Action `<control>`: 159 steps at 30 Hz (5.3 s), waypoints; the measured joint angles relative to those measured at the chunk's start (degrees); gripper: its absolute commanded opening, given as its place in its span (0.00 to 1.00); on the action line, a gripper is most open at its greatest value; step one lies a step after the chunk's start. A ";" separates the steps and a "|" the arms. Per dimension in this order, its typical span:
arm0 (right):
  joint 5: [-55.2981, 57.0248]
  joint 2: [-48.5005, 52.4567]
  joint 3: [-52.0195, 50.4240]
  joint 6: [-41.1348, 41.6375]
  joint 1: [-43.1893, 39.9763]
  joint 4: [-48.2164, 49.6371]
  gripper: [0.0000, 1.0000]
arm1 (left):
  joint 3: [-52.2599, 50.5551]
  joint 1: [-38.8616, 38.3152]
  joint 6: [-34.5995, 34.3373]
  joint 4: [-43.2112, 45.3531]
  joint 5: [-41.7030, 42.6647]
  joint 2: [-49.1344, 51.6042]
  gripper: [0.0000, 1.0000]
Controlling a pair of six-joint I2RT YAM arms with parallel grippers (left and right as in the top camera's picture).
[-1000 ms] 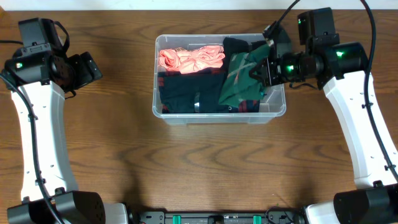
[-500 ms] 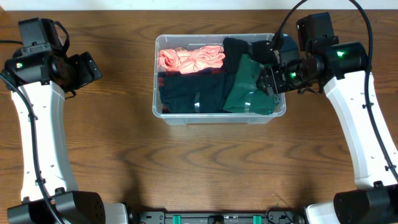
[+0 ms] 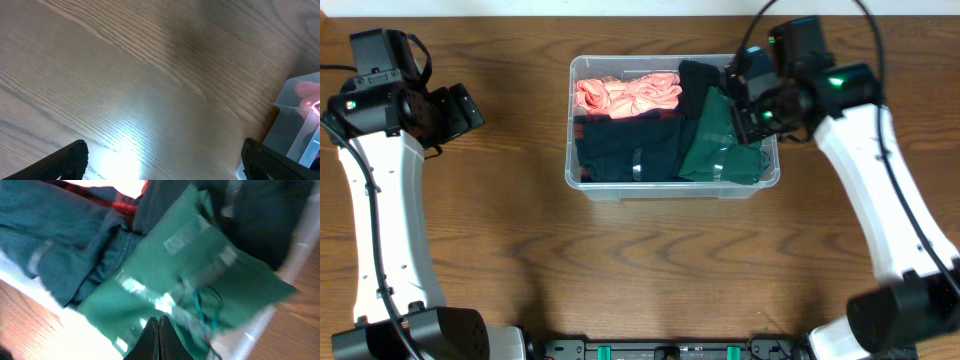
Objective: Pack container
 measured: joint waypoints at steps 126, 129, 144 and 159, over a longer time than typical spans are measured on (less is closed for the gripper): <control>11.21 4.42 13.84 11.87 -28.04 -4.81 0.99 | -92.83 -14.97 0.28 64.72 1.77 -84.19 0.98; 11.19 4.42 13.84 11.87 -28.04 -4.83 0.99 | -92.74 -14.97 0.48 61.24 1.90 -85.61 0.98; 11.19 4.42 13.84 11.87 -28.04 -4.81 0.99 | -92.13 -14.97 0.90 59.98 2.82 -88.50 0.98; 11.19 4.42 13.84 11.87 -28.04 -4.81 0.99 | -92.13 -14.97 0.92 59.98 2.82 -87.84 0.98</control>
